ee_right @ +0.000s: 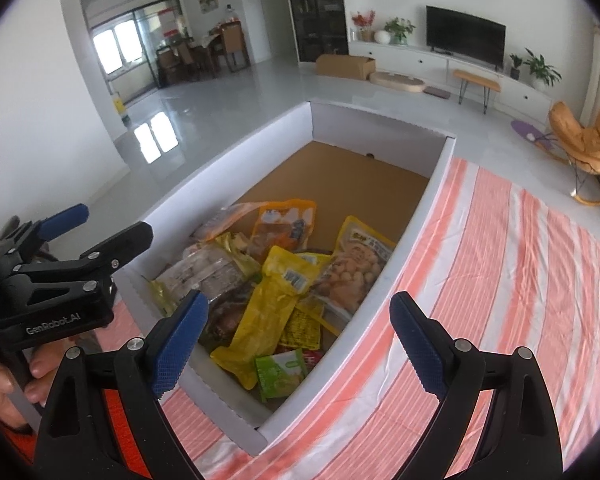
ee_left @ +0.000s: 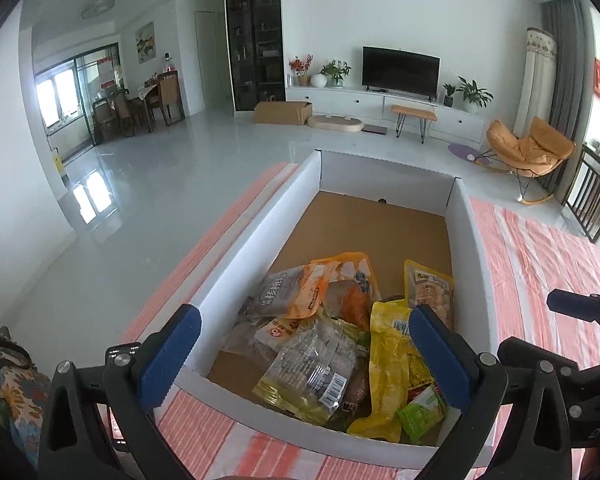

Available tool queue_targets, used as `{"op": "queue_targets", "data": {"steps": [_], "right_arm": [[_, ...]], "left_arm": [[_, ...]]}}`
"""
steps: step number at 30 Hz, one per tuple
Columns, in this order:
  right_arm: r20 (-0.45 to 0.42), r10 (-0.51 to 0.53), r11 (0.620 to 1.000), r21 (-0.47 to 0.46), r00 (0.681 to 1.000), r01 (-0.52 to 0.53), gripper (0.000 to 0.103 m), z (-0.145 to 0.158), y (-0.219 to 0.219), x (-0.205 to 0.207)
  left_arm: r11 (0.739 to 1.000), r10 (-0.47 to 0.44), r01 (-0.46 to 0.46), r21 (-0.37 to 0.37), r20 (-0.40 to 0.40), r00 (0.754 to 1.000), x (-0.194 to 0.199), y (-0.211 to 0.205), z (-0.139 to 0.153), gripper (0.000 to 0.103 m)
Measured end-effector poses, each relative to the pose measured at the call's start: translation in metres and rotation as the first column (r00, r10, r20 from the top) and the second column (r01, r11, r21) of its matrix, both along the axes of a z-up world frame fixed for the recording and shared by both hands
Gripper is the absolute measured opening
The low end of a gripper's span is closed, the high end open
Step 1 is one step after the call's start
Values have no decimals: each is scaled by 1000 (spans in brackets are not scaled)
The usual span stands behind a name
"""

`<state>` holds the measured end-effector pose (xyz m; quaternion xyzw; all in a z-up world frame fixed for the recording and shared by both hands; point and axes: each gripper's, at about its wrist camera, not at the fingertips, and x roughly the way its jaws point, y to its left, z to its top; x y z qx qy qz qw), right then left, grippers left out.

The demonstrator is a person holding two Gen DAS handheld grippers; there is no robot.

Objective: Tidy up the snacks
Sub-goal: 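Open both tools above the box to release the snacks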

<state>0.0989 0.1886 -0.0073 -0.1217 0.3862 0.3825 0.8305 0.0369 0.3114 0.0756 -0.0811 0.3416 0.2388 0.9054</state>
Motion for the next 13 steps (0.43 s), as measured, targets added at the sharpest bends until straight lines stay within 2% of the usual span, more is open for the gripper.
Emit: {"op": "queue_targets", "data": {"steps": [6, 10, 13], "right_arm": [[-6, 8, 1000, -21, 1000, -9, 94, -4, 8, -1], [-10, 11, 1000, -29, 1000, -11, 94, -8, 12, -2], [-14, 10, 999, -30, 1000, -11, 94, -10, 13, -1]], "left_arm": [[1000, -5, 5, -9, 2, 1000, 0, 1, -1, 103], [999, -9, 10, -53, 18, 1000, -3, 1, -4, 103], [999, -22, 23, -34, 13, 1000, -2, -3, -5, 103]]}}
